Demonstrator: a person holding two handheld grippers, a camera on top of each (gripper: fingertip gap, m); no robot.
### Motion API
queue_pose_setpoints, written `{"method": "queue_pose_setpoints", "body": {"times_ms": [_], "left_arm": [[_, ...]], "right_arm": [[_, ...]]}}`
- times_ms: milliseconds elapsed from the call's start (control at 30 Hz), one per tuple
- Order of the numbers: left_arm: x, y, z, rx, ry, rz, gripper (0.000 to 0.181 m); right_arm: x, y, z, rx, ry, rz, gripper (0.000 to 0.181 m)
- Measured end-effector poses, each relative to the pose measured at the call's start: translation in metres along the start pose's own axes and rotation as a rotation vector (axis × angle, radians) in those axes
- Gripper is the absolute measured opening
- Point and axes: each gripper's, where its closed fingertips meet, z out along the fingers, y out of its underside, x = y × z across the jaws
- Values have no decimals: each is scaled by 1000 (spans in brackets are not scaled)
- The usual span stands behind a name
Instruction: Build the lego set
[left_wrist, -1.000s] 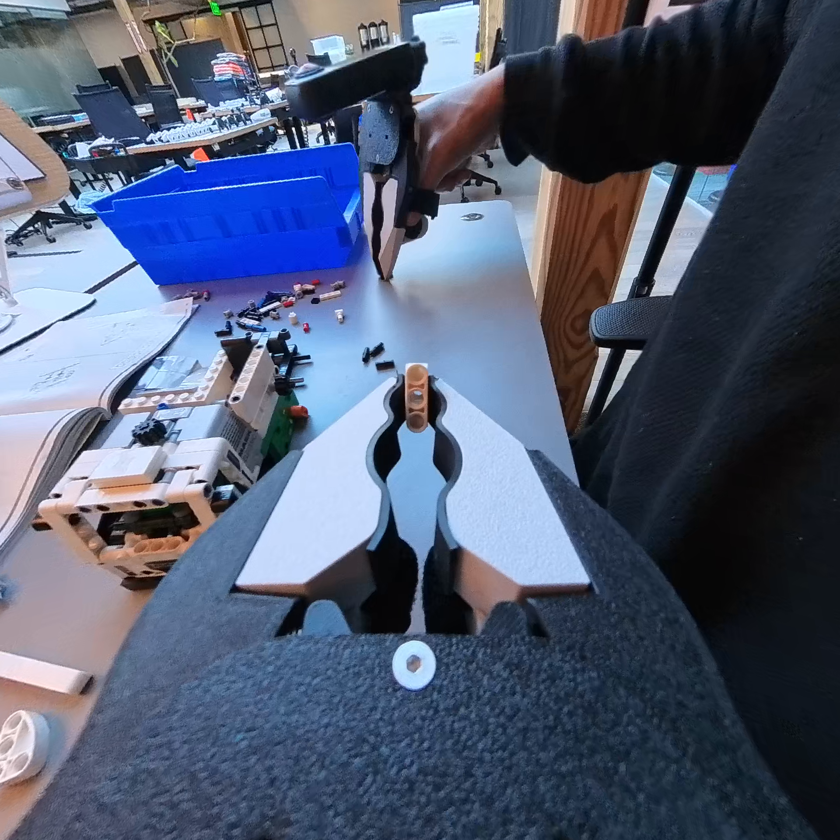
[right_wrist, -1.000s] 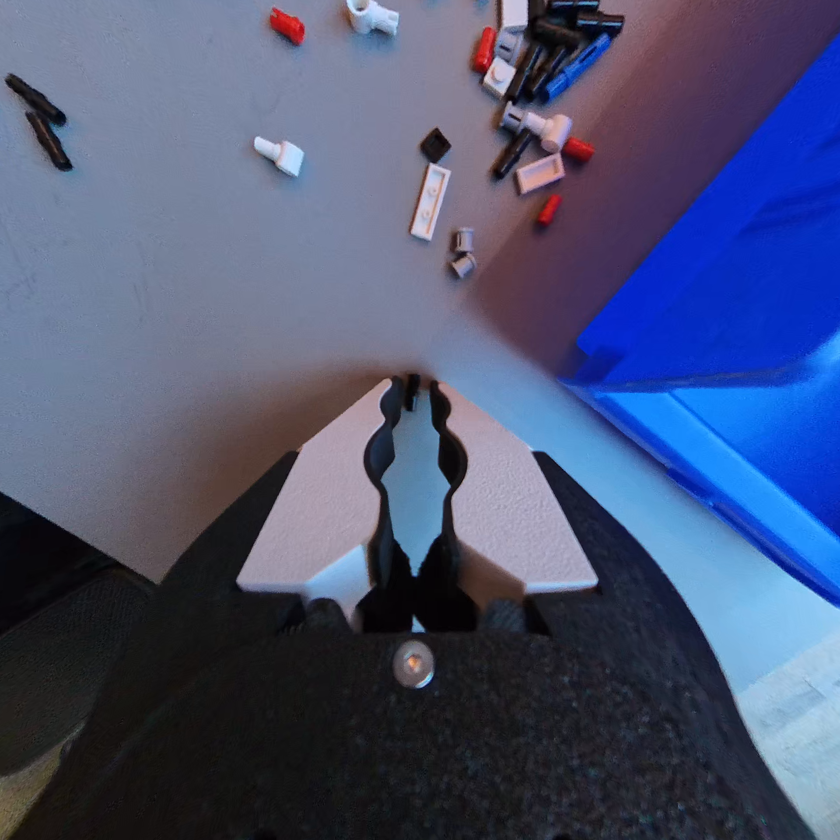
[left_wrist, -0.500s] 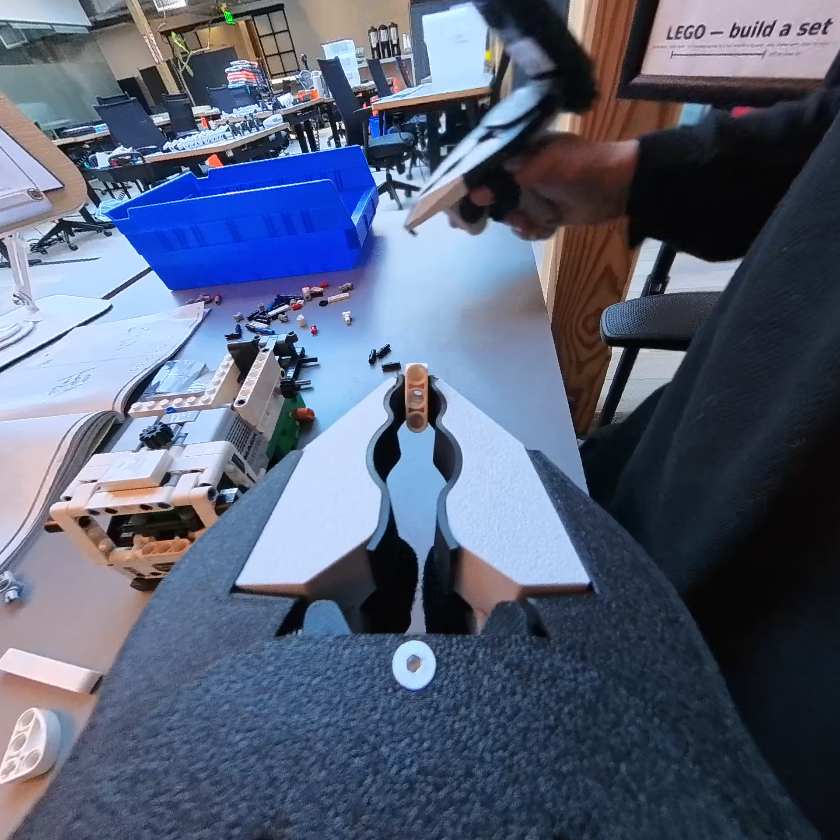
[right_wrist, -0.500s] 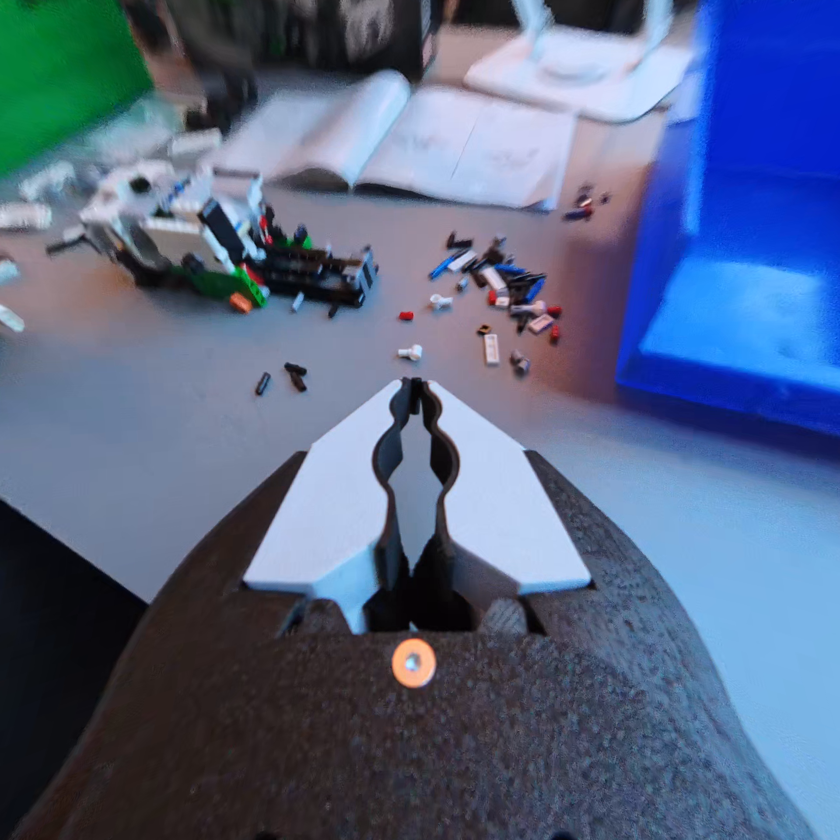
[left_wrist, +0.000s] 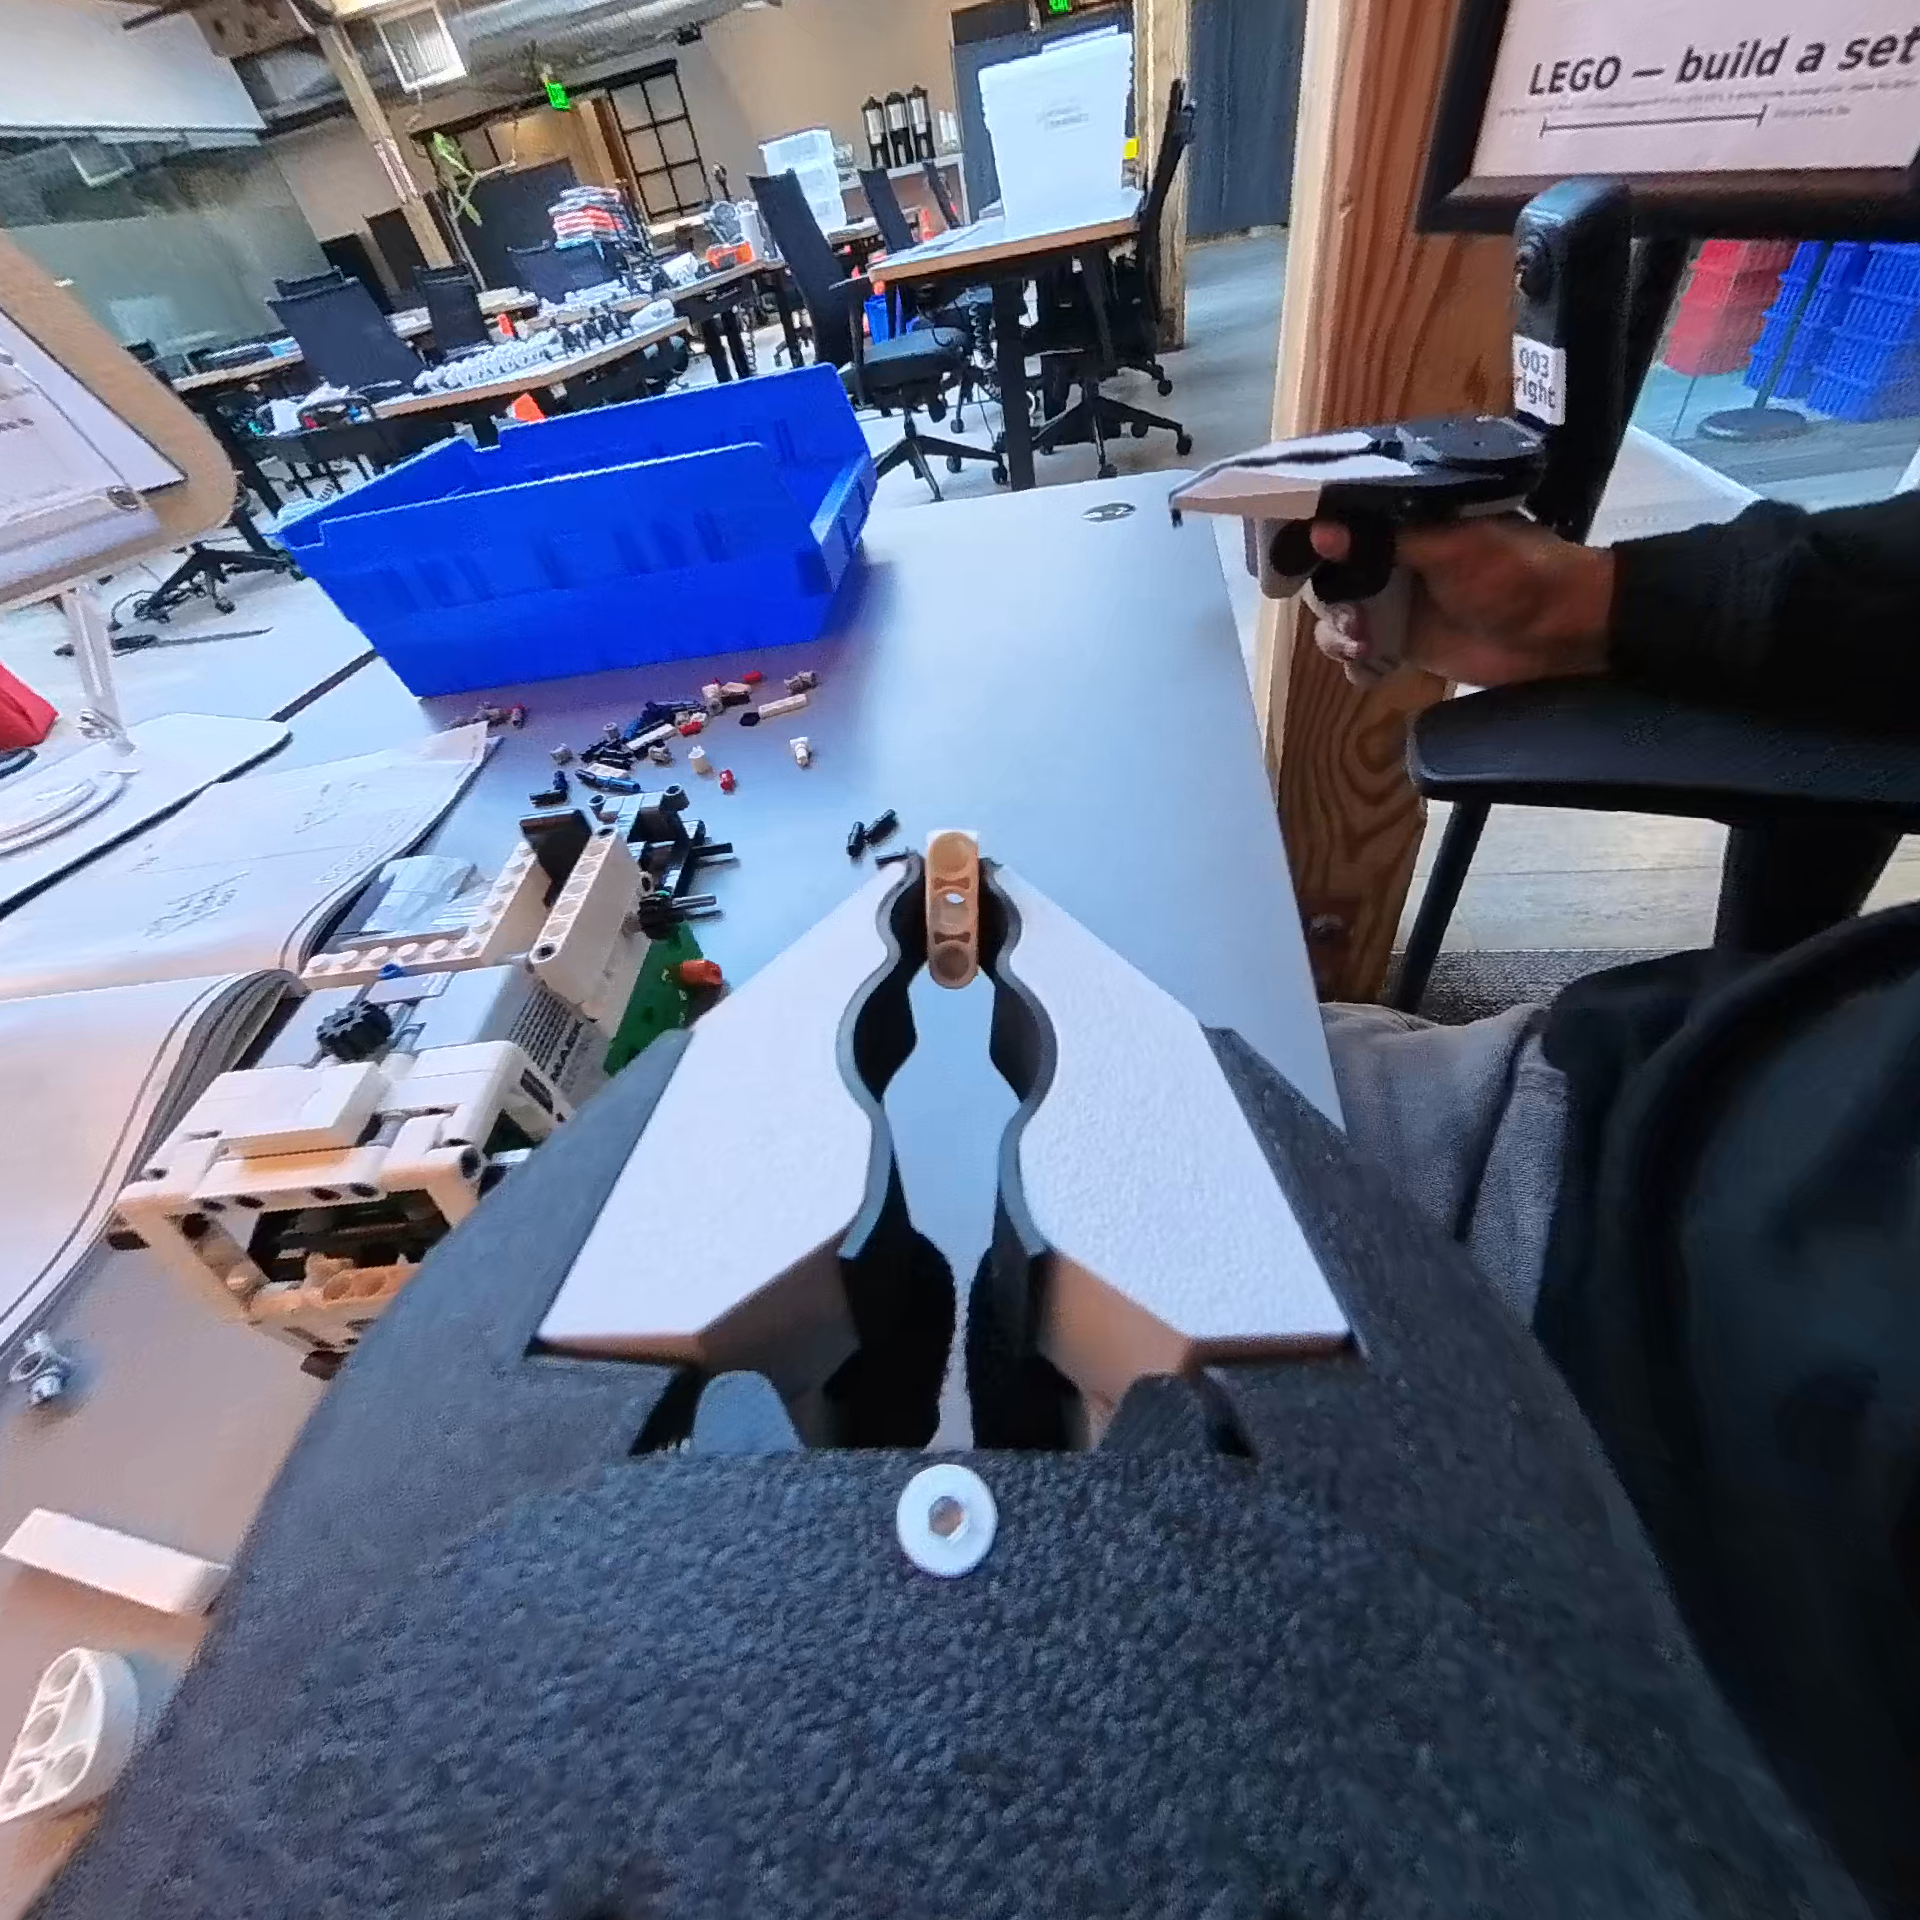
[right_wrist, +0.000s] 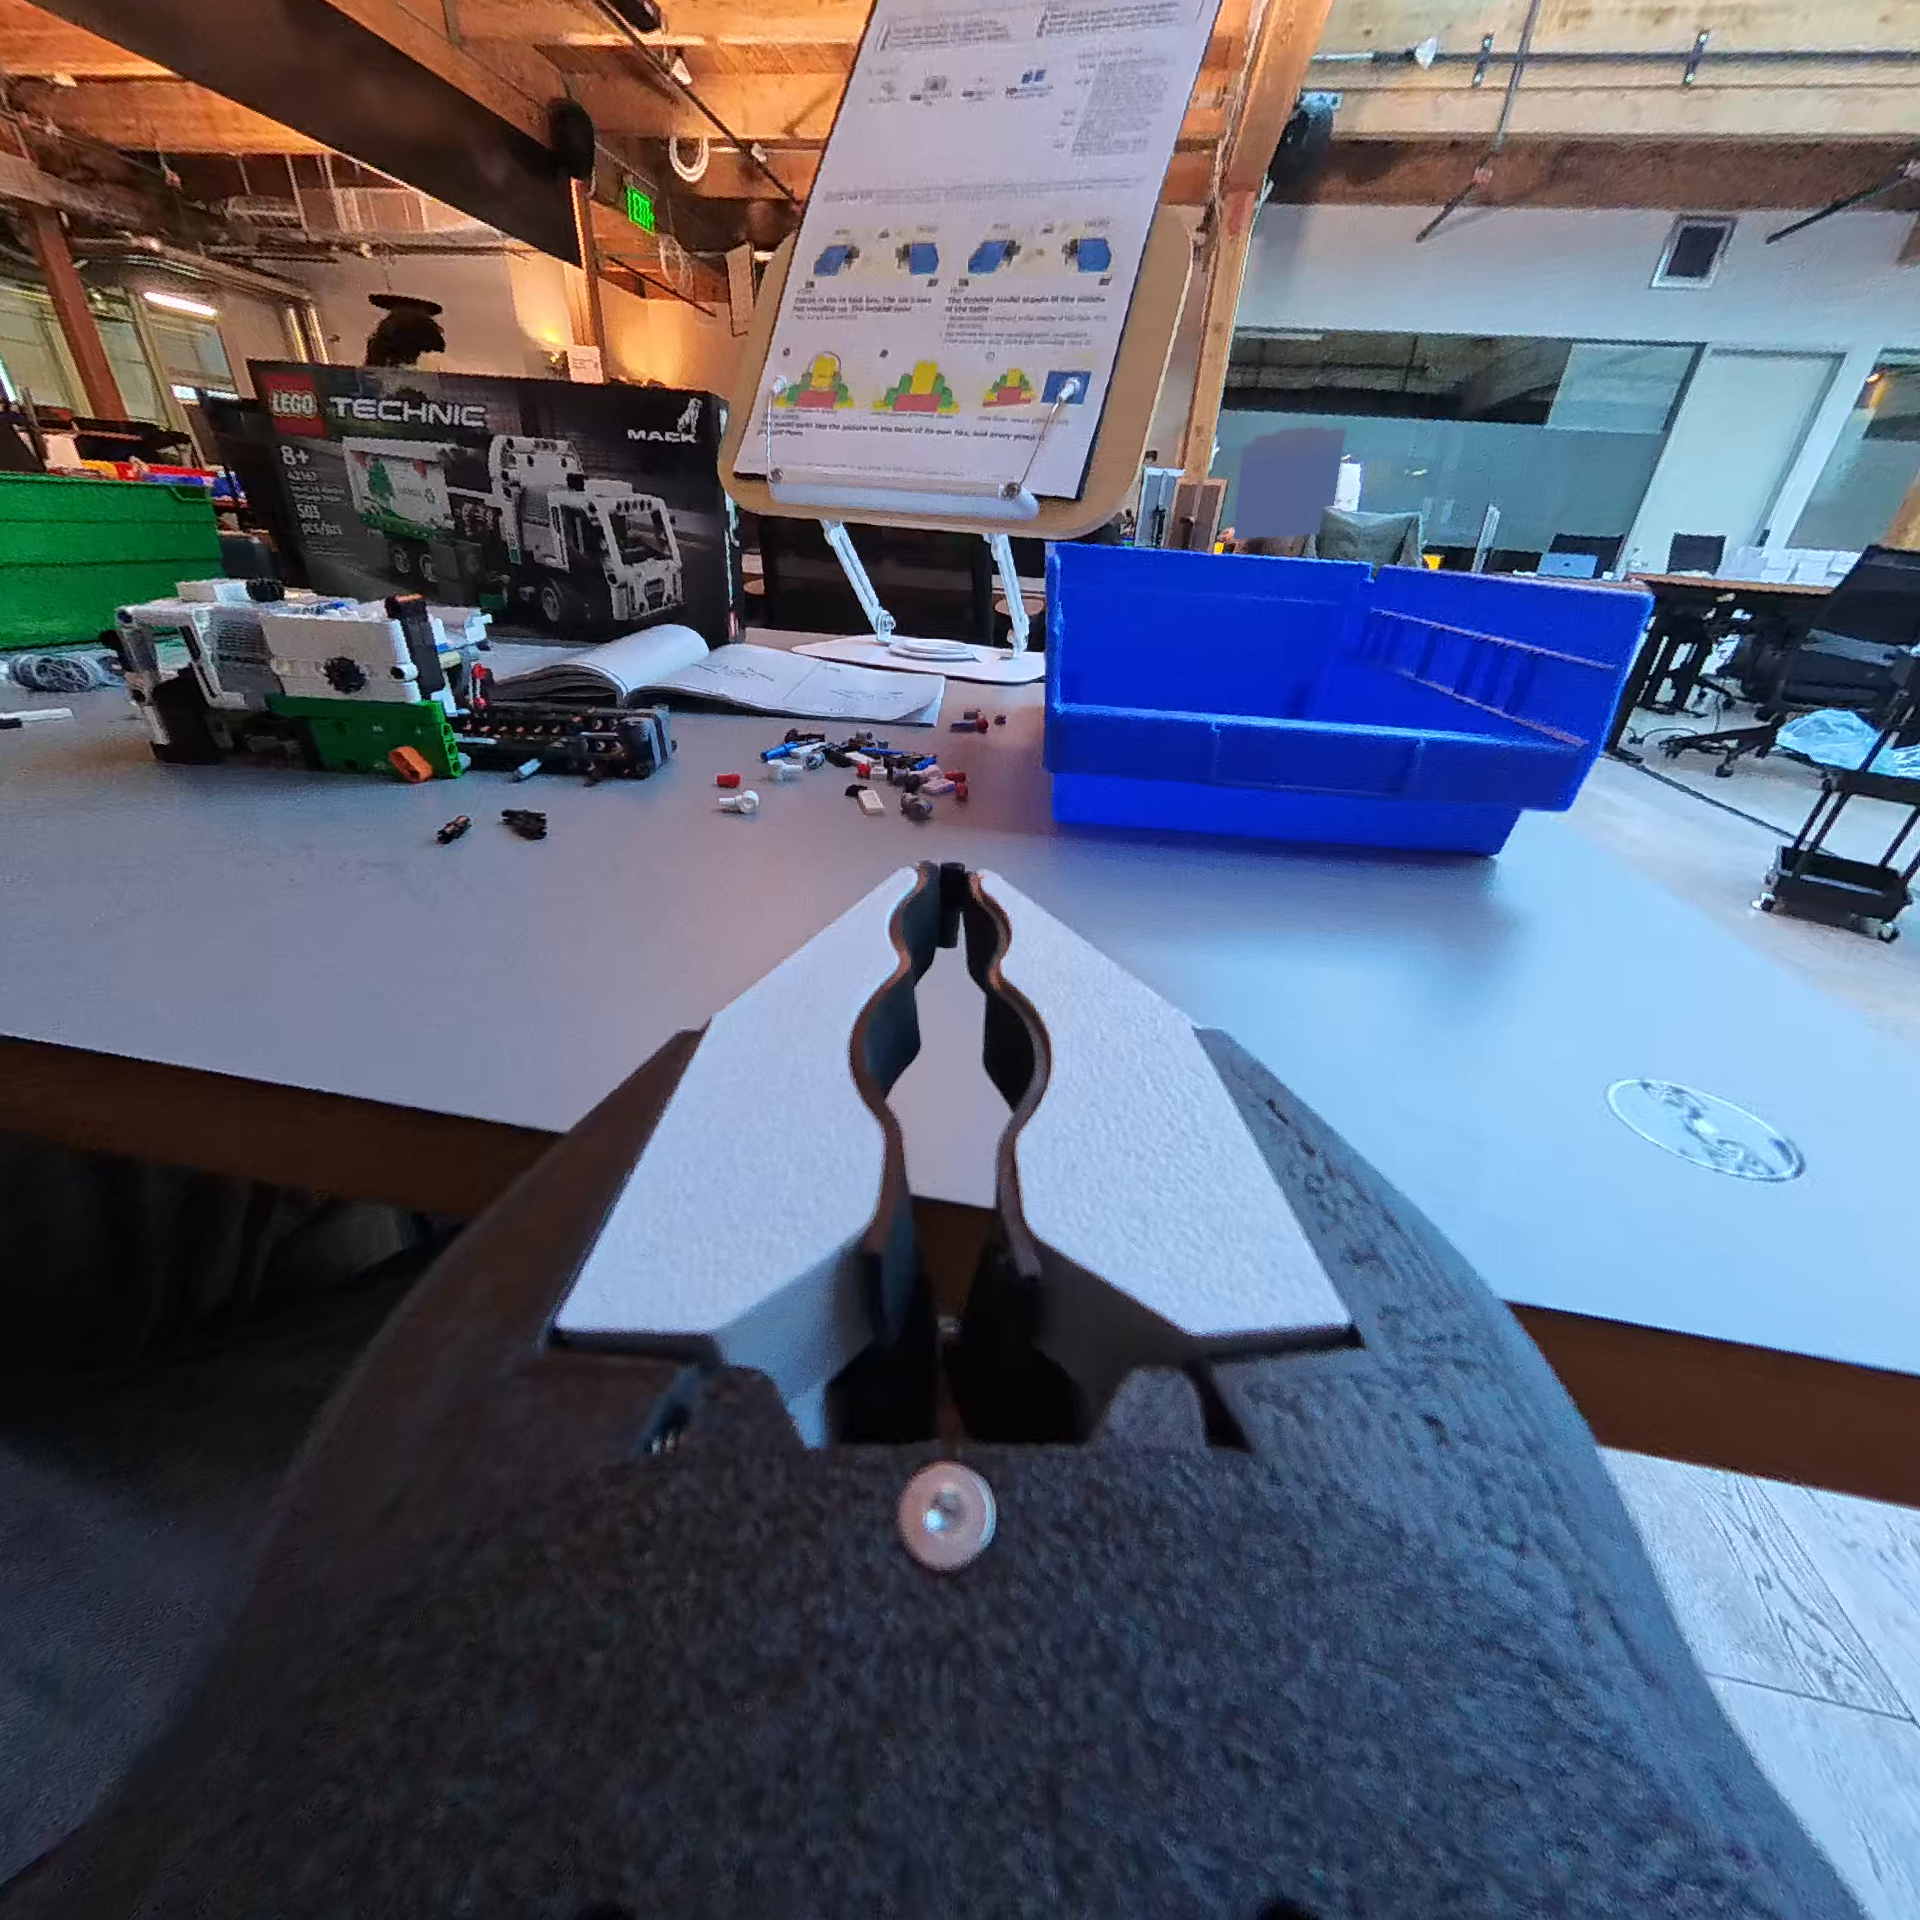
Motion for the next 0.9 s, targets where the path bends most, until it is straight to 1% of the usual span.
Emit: {"method": "queue_pose_setpoints", "body": {"times_ms": [100,200,267,633,900], "left_arm": [[-5,-1,-2,13,-29,-11,6],[-7,-4,-6,34,-60,-10,6],[-7,-4,-8,38,-72,-1,6],[-6,-2,-6,24,-62,2,6],[-3,-1,-4,16,-52,17,6]], "right_arm": [[-1,2,2,32,-6,32,3],[-3,9,5,23,-10,34,3],[0,15,6,-6,17,37,3],[6,35,4,-115,69,-9,4],[1,40,1,-129,50,10,3]]}}
